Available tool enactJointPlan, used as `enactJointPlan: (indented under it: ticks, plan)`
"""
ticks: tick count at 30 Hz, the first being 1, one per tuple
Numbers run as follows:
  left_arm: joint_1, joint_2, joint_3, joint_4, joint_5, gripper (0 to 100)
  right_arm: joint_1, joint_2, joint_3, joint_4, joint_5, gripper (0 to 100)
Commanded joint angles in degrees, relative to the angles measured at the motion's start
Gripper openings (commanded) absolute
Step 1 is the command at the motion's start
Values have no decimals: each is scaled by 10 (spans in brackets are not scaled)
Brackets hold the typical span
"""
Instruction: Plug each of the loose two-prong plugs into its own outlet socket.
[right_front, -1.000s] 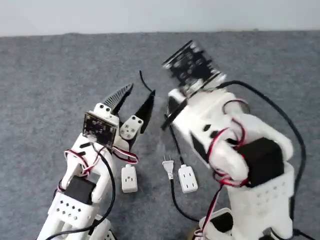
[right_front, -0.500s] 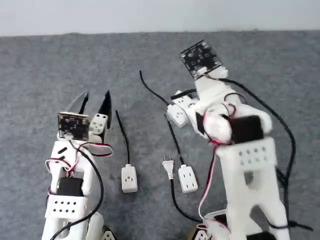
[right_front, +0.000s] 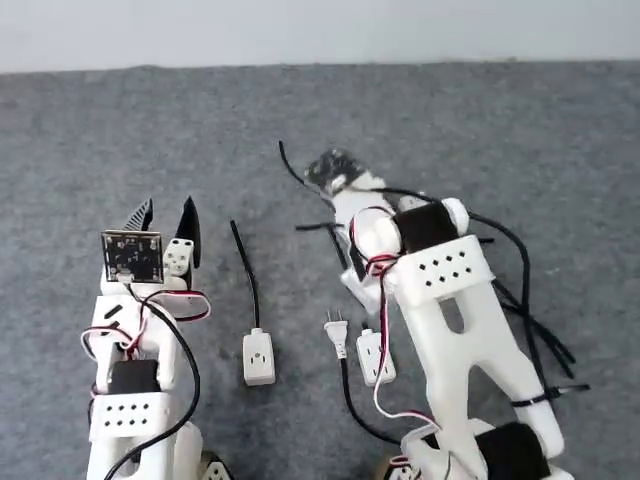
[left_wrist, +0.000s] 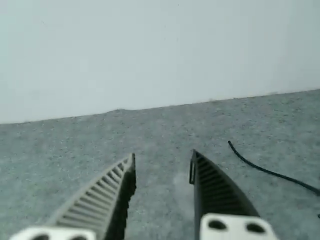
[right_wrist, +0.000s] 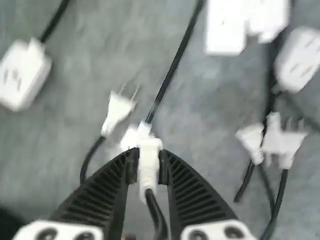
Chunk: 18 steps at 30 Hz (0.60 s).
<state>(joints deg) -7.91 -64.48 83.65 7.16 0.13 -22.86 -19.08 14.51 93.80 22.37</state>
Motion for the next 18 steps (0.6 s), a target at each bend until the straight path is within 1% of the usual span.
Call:
enactJointPlan:
  ticks: [1,3,6,9,16,18]
  plan:
    - [3,-4,-7,-17,-10,170,-7,-7,12,53,52,8]
    - [6,-4,-7,-17,-11,170,-7,-8,46,52,81,8]
    - [8,-4,-5,-17,-11,170,-7,-9,120,21,129,8]
    - [8,-4,0,-31,-11,170,-10,-9,170,-7,153,8]
    - [9,-4,11,-48,-24,170,-15,-9,173,-25,178,8]
    - [9,-4,11,-48,-25,170,-21,-9,176,-44,199,8]
